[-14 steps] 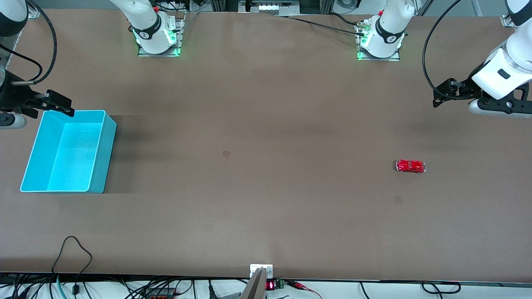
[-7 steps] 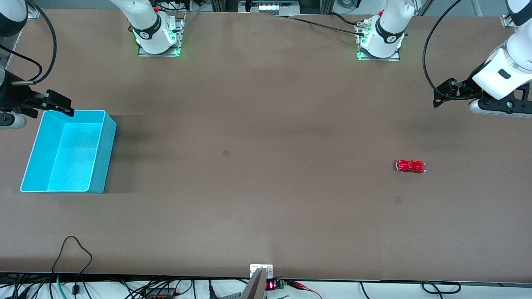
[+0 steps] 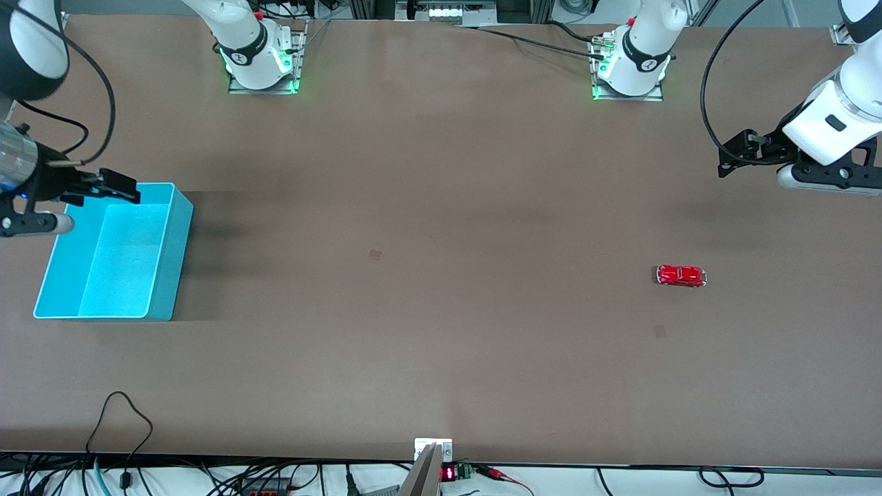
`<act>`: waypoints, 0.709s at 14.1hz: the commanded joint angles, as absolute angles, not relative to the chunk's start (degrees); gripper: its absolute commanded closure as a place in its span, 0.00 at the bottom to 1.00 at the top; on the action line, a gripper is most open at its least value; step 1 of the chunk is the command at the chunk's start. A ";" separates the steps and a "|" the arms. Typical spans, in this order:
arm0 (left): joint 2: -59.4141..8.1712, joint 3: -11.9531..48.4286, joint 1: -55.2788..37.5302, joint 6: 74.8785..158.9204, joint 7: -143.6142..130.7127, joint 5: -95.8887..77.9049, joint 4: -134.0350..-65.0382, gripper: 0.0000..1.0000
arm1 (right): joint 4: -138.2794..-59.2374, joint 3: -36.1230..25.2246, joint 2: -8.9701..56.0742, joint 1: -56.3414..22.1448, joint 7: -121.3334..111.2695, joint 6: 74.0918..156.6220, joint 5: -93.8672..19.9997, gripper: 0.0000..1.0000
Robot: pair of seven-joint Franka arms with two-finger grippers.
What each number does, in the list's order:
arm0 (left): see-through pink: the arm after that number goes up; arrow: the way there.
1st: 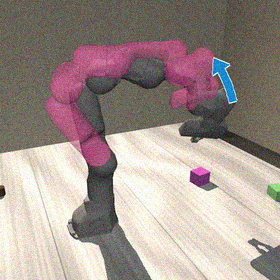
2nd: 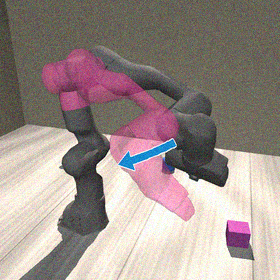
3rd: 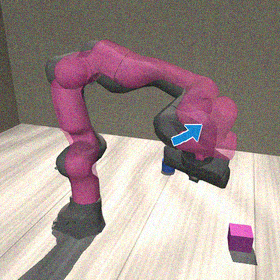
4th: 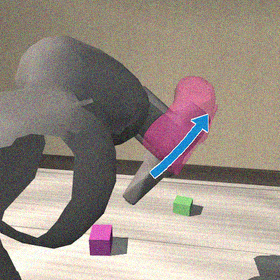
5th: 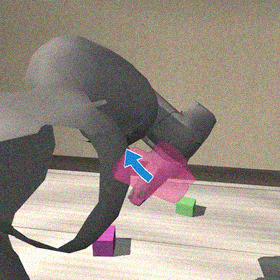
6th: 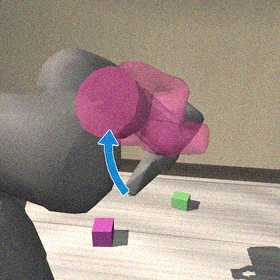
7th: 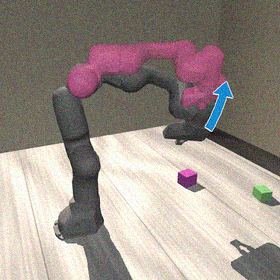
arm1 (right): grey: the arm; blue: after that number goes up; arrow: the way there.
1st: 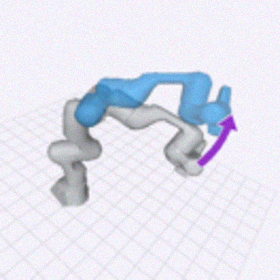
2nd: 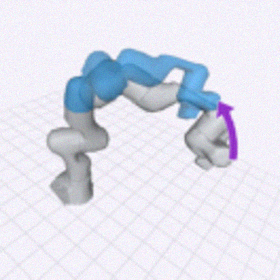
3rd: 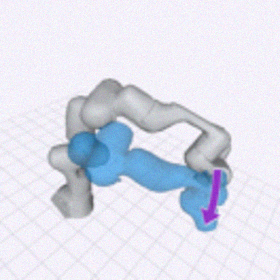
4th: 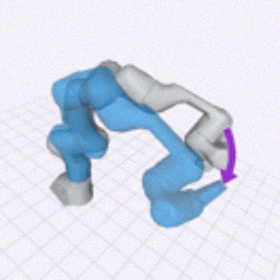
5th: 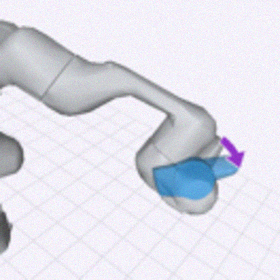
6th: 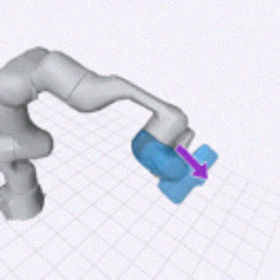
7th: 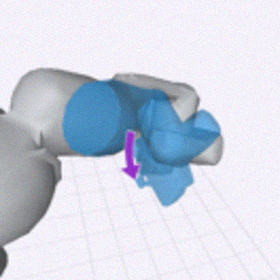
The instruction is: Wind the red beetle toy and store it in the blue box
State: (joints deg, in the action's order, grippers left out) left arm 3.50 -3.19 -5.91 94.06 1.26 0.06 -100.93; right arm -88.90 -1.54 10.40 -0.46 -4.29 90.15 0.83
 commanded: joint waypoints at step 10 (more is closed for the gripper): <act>-8.43 -3.69 -5.98 82.85 14.43 1.14 -101.69 0.00 | -88.94 -1.32 10.46 -0.70 -3.34 87.36 1.41 0.00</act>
State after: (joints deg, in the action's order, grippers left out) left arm -7.18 -3.45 -5.89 80.03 5.76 0.06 -102.12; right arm -88.89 -1.50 10.79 -0.53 -4.29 88.32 0.83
